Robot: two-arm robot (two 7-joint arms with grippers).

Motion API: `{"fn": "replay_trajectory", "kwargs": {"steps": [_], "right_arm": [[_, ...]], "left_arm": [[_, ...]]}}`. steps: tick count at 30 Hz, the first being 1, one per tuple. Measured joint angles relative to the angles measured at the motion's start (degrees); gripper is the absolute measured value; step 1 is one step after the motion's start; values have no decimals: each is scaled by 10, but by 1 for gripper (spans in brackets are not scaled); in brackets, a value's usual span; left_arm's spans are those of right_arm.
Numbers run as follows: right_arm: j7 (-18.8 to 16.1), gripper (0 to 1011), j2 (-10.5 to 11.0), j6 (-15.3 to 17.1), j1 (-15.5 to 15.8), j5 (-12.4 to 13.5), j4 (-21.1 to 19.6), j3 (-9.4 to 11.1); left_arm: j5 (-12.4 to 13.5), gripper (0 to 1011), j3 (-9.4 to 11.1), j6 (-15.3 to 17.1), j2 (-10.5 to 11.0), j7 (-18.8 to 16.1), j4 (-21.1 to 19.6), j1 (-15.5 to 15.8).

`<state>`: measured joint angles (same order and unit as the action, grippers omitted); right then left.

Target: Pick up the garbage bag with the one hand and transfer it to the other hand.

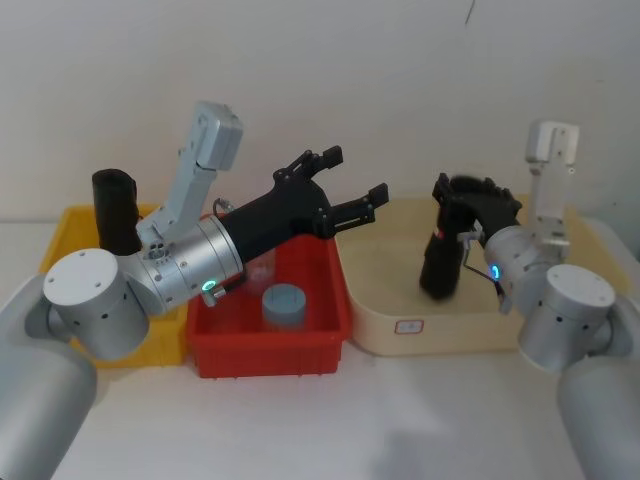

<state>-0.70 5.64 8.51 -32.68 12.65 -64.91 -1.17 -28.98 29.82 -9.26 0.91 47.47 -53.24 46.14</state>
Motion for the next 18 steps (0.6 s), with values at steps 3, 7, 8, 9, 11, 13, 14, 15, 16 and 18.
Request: {"fn": "replay_trajectory", "kwargs": {"steps": [3, 7, 8, 9, 11, 13, 14, 15, 16, 18], "right_arm": [[-4, 800, 3, 4, 0, 4, -3, 7], [-13, 922, 7, 11, 4, 11, -17, 15], [-15, 943, 7, 11, 6, 12, -20, 17], [-20, 956, 8, 14, 8, 15, -28, 19], [-26, 1001, 9, 17, 14, 20, -42, 23], [-31, 1000, 10, 19, 17, 24, -51, 24], [-35, 999, 10, 22, 22, 27, -62, 25], [-38, 999, 10, 23, 24, 30, -67, 25], [-38, 1000, 10, 23, 24, 30, -67, 25], [-46, 999, 10, 29, 33, 37, -89, 26]], "left_arm": [[0, 1001, 0, 0, 0, 0, 0, 0], [0, 1001, 0, -1, 1, -3, -3, -2], [0, 1000, -1, -2, 2, -5, -5, -3], [0, 1001, -1, -2, 2, -7, -7, -4], [1, 1000, -3, -5, 5, -16, -15, -8], [3, 1001, -5, -8, 8, -26, -25, -14], [5, 1001, -7, -11, 11, -35, -33, -19], [6, 1001, -8, -12, 12, -39, -37, -21], [7, 1001, -9, -13, 14, -43, -42, -24], [10, 1001, -11, -16, 16, -51, -51, -29]]}}
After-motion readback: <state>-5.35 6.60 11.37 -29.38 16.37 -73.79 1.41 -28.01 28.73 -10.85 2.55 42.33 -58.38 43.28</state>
